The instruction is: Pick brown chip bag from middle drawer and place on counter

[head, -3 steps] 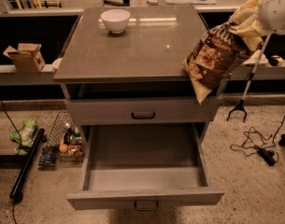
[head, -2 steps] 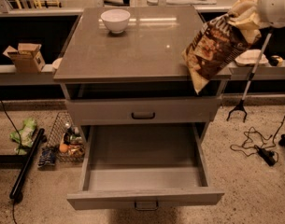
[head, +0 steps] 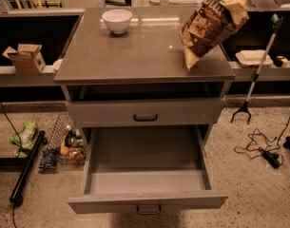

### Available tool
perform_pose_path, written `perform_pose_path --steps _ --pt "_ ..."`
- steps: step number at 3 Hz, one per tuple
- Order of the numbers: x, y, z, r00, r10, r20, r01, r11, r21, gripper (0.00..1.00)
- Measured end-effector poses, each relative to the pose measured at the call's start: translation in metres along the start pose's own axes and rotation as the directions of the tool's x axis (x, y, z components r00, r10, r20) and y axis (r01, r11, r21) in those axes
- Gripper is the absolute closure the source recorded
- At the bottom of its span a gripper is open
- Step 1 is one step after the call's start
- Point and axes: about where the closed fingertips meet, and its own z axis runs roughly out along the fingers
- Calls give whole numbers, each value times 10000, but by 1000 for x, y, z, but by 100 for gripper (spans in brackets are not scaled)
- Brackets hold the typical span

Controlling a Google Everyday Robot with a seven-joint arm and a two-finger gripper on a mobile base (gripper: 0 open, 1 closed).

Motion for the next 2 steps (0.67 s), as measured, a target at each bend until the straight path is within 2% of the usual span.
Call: perform_pose_path --steps 1,2 --pt "6 -9 38 9959 872 220 -880 9954 378 100" --pt "12 -2 74 9848 1718 244 -1729 9837 503 100"
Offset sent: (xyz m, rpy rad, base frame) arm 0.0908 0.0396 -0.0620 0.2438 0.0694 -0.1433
